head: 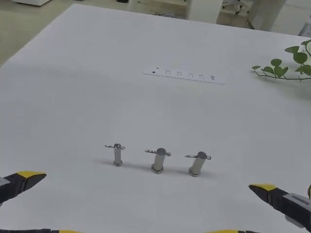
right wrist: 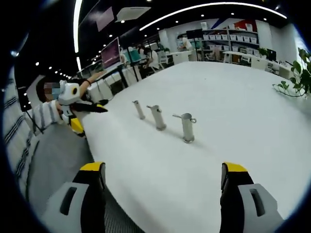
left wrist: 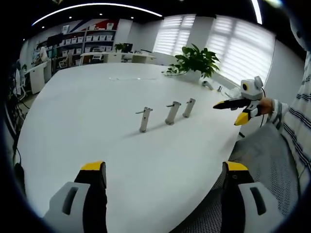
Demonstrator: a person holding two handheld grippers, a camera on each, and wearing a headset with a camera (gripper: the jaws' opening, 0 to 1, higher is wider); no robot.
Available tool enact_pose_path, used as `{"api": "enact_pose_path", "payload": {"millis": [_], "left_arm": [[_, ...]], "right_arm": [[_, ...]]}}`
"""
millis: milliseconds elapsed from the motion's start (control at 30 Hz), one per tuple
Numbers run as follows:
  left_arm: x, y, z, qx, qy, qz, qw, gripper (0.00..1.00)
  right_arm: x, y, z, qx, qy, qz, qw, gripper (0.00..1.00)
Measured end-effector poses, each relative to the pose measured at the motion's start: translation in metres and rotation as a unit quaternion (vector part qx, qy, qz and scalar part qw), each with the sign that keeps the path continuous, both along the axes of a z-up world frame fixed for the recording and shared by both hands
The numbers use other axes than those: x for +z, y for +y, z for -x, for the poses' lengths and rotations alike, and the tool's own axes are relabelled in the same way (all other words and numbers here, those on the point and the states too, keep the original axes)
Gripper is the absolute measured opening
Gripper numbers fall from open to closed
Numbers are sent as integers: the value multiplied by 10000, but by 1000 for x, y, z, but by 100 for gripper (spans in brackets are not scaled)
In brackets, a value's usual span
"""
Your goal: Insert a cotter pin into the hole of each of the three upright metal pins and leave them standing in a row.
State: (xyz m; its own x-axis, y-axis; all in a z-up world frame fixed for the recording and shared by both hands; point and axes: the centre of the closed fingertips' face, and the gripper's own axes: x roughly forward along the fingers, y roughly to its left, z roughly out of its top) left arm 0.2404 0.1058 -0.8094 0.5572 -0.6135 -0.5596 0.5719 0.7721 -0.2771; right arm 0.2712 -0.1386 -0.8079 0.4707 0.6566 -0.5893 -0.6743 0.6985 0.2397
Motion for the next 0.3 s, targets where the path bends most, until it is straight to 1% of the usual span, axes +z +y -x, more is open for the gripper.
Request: {"api": "enact_pose_path", "payload": {"millis": [100,167,267,300], "left_arm": [[-5,-1,1,21,121,26,9999,99],[-6,-1,0,67,149,70,9998,99],[-5,-1,-3,151,174,167,9996,99],[-4,-1,-5,178,157,195,9995,99]], "right_arm": [[-2,0,0,-127,45,11,9999,100],[-5,0,1,-169,100,36,9998,100],[-11,-1,2,-280,136,194,9993,100],[-12,-1,3,-283,152,217,9992,100]]}}
